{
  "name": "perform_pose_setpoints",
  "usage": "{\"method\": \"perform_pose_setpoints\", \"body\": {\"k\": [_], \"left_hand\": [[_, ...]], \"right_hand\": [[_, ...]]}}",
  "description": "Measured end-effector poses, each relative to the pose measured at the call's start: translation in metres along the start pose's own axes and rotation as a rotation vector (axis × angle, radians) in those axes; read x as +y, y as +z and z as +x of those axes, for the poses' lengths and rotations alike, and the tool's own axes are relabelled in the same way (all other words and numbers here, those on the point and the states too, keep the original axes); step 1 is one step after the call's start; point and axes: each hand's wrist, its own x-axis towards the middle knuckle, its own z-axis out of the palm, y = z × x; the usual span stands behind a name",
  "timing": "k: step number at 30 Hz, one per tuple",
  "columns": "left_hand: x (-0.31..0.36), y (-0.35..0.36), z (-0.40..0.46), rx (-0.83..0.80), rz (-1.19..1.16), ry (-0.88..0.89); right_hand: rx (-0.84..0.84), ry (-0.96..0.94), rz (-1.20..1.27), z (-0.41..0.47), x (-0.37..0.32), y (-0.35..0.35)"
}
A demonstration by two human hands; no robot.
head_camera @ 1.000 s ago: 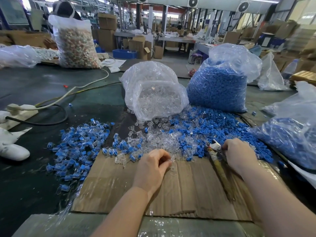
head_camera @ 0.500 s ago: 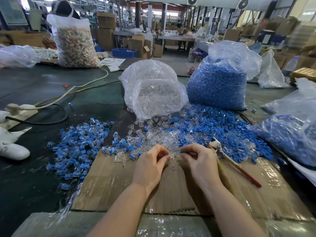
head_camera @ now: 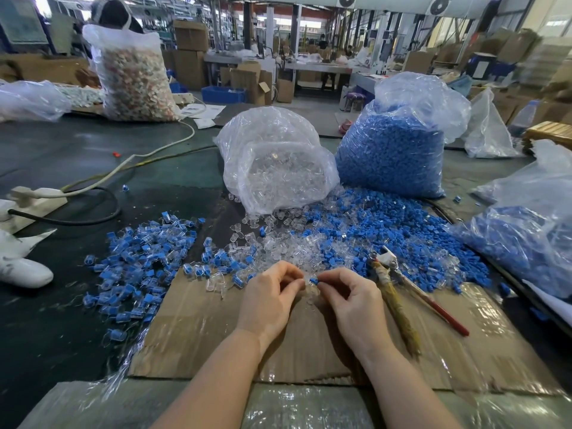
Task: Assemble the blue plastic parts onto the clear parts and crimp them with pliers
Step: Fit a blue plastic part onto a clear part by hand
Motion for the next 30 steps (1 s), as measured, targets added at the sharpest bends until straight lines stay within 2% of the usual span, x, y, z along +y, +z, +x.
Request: {"method": "perform_pose_setpoints", "body": {"k": [11, 30], "left_hand": [[-0.0007, -0.0007, 0.0006, -0.066, 0.047, 0.035], [0.0008, -0.0036, -0.0002, -0.109, 0.003, 0.037]], "right_hand": [[-0.013, -0.164, -0.23, -0.0048, -0.0002, 0.0026], [-0.048, -0.279, -0.284, -0.0054, -0.0066, -0.0002]]}}
